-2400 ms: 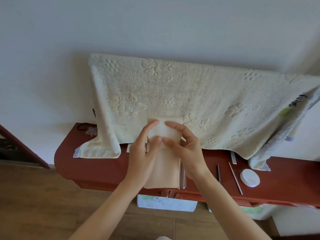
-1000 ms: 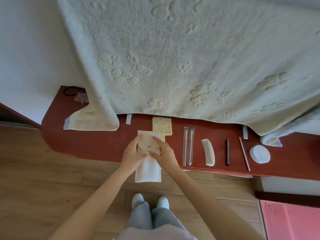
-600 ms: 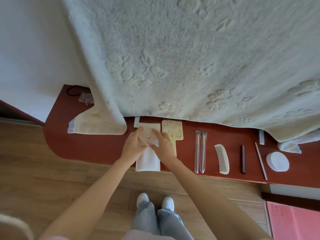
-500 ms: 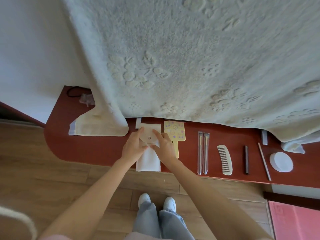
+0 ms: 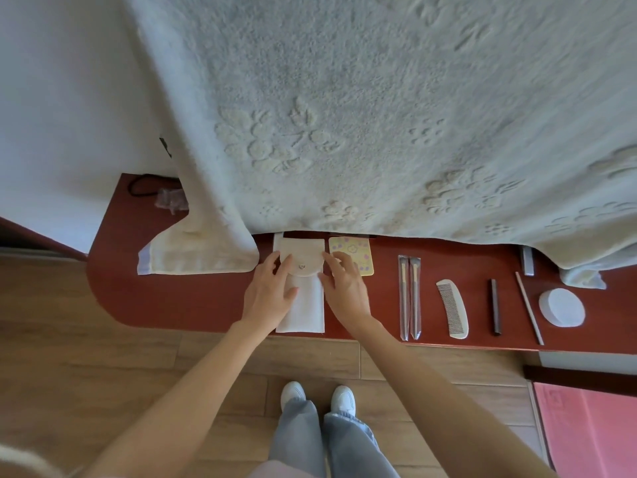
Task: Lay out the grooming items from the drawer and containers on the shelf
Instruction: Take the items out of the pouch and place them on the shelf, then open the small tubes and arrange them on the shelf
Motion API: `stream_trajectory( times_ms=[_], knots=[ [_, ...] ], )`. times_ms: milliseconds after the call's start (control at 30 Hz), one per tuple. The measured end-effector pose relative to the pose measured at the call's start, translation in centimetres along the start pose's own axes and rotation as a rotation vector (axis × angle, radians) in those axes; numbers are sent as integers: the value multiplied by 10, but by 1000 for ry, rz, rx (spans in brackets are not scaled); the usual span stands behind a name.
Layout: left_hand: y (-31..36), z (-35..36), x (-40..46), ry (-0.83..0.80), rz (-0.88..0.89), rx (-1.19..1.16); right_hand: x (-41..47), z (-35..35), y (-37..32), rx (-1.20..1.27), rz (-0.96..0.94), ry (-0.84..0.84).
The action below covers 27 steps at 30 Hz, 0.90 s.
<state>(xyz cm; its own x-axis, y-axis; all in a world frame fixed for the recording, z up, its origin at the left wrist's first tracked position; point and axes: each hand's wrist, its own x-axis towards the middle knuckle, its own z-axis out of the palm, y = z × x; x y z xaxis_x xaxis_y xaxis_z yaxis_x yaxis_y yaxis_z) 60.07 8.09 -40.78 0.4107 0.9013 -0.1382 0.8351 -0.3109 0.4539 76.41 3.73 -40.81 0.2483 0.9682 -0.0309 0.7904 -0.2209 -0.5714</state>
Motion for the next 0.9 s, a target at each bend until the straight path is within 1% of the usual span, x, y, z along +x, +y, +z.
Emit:
stream_trajectory(
  times_ms=[100, 167, 233, 333, 400, 600, 900],
  knots=[
    [-4, 2, -10, -5, 131, 68, -7, -10, 23, -74, -12, 82],
    [-5, 4, -15, -38, 208, 110, -12, -13, 43, -140, -19, 65],
    [-6, 6, -18, -73, 245, 139, -14, -16, 57, -226, -31, -12],
    [-6, 10, -19, -128, 256, 199, -16, -18, 66, -362, -55, -180],
    [-6, 13, -19, -139, 256, 218, -19, -17, 68, -438, -69, -228],
    [-4, 17, -19, -152, 240, 225, -26, -11, 70, -502, -48, -239],
    [3, 19, -10, -188, 239, 208, -59, -6, 71, -472, 1, -165]
  ],
)
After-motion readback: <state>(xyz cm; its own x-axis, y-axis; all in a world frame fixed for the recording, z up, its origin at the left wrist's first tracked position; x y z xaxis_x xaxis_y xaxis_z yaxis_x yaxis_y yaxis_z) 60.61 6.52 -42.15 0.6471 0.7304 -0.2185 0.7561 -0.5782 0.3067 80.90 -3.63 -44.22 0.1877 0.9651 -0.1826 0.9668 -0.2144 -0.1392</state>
